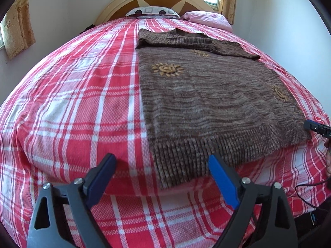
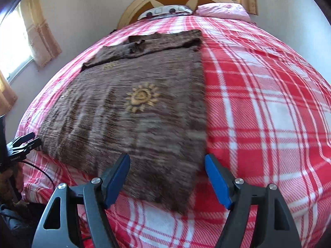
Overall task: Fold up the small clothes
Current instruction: 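Grasp the ribbed sweater hem with both grippers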
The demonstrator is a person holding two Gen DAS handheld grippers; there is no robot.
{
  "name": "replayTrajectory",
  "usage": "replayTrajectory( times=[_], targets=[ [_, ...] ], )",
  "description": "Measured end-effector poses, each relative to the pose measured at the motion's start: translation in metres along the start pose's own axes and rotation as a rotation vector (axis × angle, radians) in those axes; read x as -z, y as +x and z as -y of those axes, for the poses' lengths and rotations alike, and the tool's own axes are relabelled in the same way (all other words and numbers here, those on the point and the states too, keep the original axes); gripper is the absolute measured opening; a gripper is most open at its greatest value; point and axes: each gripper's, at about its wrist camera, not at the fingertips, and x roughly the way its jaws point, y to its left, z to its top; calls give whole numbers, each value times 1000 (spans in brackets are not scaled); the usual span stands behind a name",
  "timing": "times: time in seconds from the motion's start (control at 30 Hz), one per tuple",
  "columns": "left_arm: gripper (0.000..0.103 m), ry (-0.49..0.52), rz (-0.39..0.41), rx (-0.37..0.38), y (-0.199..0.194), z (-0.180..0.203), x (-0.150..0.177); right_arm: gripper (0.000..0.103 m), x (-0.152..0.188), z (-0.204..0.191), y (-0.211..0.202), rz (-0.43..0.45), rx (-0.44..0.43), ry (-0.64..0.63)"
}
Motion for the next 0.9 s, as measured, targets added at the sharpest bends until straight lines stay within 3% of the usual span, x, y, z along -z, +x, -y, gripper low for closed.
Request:
replayTrajectory(
  times=[0.3,0.37,0.43,0.53,0.63,0.77,0.9],
  targets=[
    [74,-85,-32,75,3,-11,6,75,6,11,-5,-2,-58,49],
    [68,-104,-32,101,1,-13,6,66,6,12,-6,1,-72,58],
    [62,-109,-36,120,0,-12,6,48,6,13,-6,3,-86,72],
    [49,-113,-46,149,-1,-10,7,48,7,15,-5,-8,-102,86],
    [46,-99,-54,166,0,-6,7,48,7,16,-6,-17,-109,96],
    [31,-113,-48,199,4,-13,10,48,8,25,-5,-19,-155,153],
    [30,-138,-47,245,6,-19,10,48,9,28,-7,-18,-166,168]
  ],
)
